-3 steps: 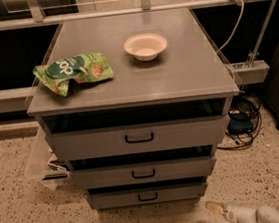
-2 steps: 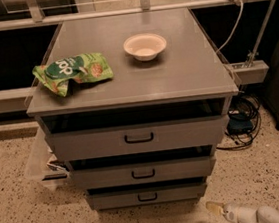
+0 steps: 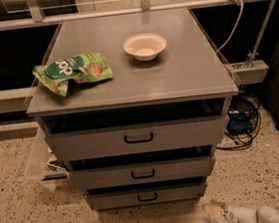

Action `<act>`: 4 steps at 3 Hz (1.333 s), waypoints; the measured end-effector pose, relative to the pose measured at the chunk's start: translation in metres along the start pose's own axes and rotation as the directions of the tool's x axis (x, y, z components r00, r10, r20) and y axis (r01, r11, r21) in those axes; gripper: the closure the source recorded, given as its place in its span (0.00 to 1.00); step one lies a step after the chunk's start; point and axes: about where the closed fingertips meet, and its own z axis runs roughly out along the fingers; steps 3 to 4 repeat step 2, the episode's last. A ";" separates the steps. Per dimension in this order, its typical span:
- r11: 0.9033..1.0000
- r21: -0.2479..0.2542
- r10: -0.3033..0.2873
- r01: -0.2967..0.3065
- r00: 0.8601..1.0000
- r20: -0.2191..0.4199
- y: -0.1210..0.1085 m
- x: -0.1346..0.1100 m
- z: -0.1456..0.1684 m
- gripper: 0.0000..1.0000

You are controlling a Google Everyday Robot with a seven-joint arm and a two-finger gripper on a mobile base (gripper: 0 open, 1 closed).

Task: Close bottom drawer

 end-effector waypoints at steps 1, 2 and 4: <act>1.000 0.000 0.000 0.000 1.000 0.000 0.000 0.000 0.000 0.00; 1.000 0.000 0.000 0.000 1.000 0.000 0.000 0.000 0.000 0.00; 1.000 0.000 0.000 0.000 1.000 0.000 0.000 0.000 0.000 0.00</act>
Offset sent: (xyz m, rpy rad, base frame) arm 0.0000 0.0000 0.0000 0.0000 0.0000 0.0000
